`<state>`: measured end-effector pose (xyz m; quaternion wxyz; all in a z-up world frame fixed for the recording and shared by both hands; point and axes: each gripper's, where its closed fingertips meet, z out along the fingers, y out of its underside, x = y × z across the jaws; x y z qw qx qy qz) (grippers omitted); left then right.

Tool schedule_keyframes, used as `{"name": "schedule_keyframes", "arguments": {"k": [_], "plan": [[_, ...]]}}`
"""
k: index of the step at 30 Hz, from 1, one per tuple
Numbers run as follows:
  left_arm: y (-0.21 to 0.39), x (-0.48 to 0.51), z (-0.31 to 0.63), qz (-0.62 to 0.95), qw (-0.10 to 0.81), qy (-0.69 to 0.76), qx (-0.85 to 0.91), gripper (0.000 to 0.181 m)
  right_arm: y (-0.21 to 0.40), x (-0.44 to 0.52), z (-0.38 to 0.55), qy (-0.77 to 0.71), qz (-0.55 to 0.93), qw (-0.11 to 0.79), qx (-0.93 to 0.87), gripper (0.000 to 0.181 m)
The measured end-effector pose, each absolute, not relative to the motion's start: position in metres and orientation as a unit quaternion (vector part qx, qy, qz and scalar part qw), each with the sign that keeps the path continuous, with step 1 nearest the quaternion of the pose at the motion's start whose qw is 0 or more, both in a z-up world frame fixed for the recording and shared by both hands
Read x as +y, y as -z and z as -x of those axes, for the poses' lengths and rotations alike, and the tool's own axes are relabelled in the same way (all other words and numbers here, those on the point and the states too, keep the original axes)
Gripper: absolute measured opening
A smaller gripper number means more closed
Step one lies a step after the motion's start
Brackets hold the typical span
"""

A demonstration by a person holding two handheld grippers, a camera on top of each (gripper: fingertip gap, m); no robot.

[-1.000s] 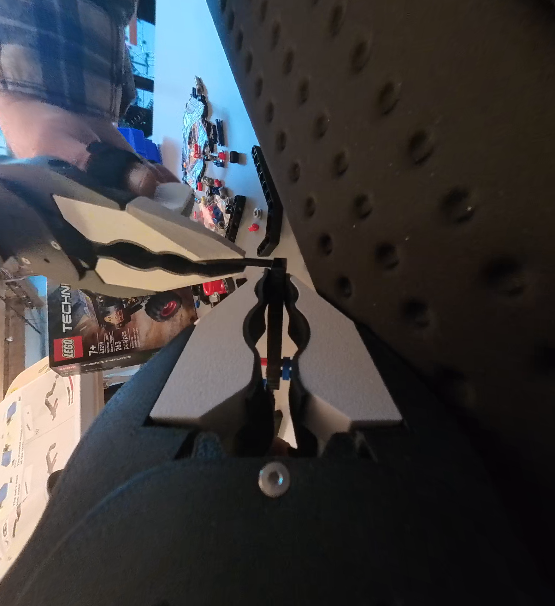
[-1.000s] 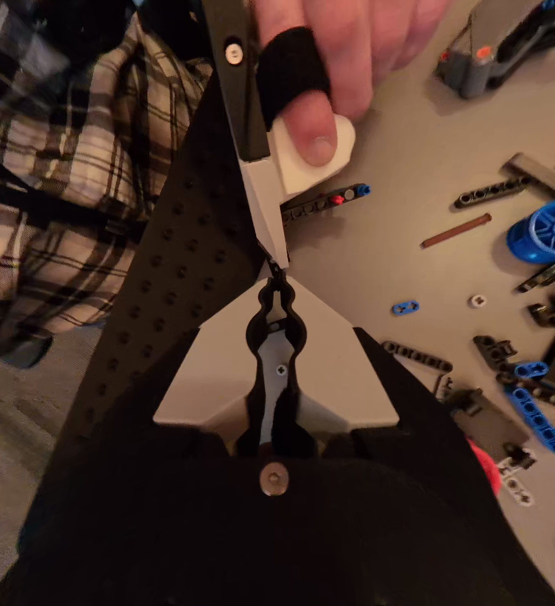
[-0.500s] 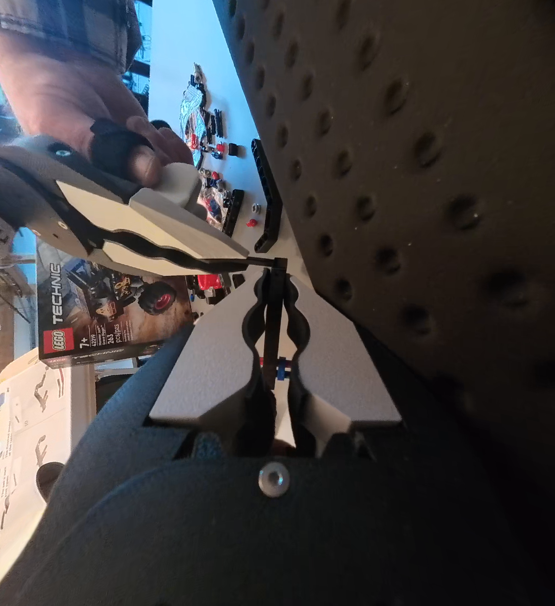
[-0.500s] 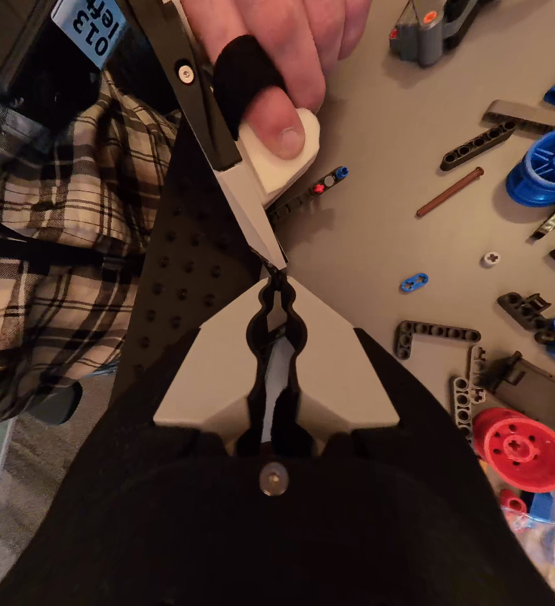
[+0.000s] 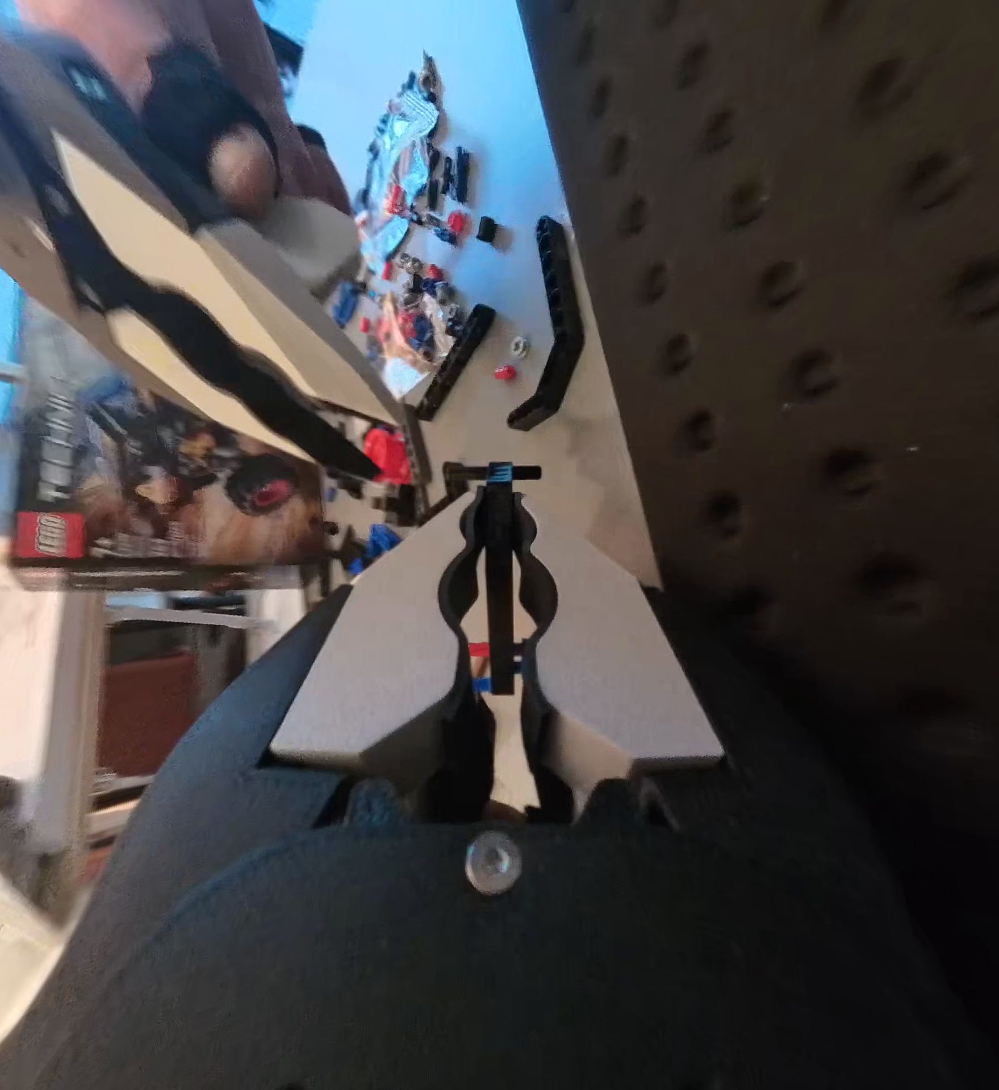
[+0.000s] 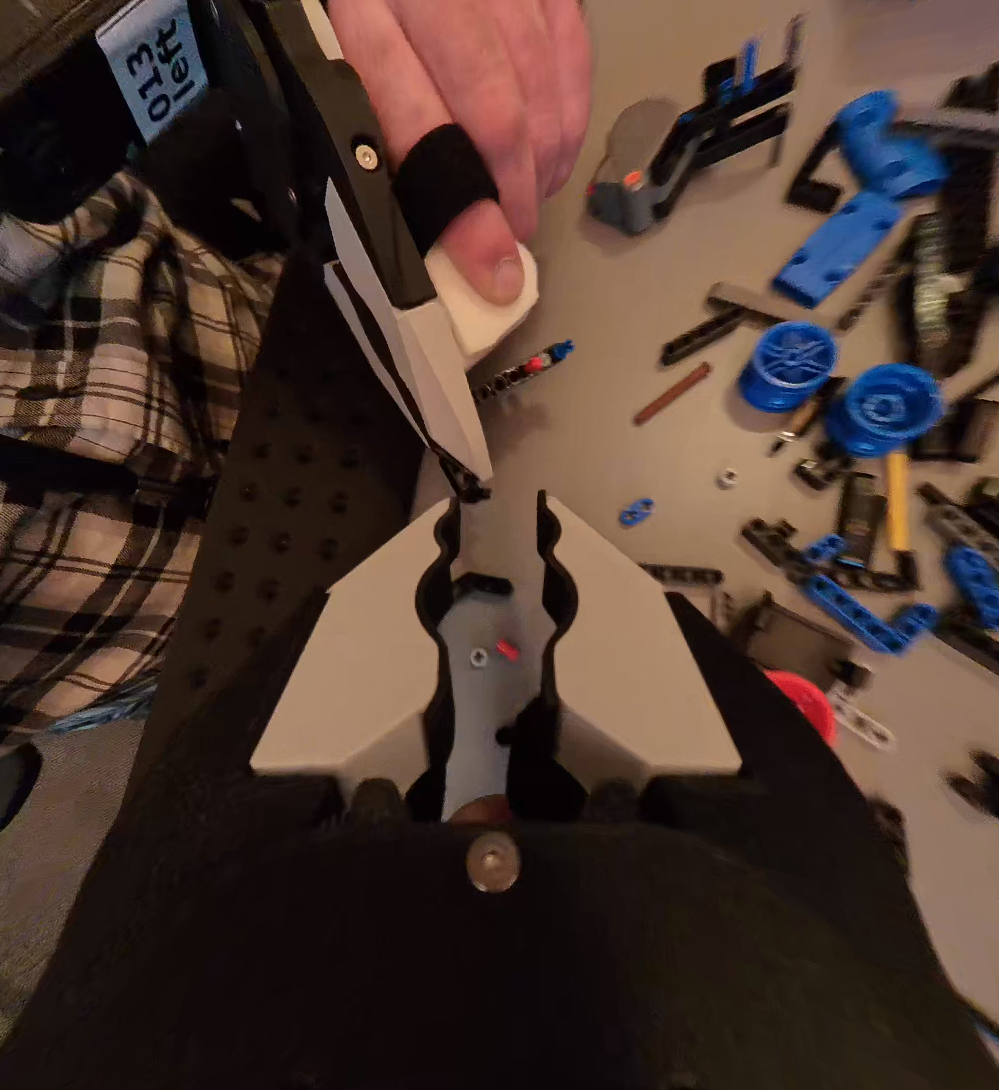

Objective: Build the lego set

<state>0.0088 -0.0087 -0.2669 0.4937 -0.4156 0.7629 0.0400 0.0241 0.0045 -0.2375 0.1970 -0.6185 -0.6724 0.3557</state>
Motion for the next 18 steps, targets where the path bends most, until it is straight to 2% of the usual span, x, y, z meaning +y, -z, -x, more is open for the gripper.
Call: {"name": "schedule_keyframes", "arguments": {"k": [3,8,12,18], "plan": [[0.261,-0.005,-0.011,0.464,0.478,0.005,0.746,0.005,0.225,0.010,-0.031,-0.326,0.616,0.249,-0.672,0.023],[0.259,0.001,-0.015,0.491,0.470,0.026,0.733,0.005,0.248,0.002,-0.023,-0.224,0.587,0.314,-0.712,0.041],[0.257,0.004,-0.017,0.506,0.471,0.032,0.722,0.006,0.252,0.004,-0.016,-0.198,0.585,0.350,-0.705,0.023],[0.260,0.009,-0.017,0.515,0.471,0.021,0.716,0.005,0.256,0.010,-0.014,-0.141,0.591,0.376,-0.699,0.023]]}}
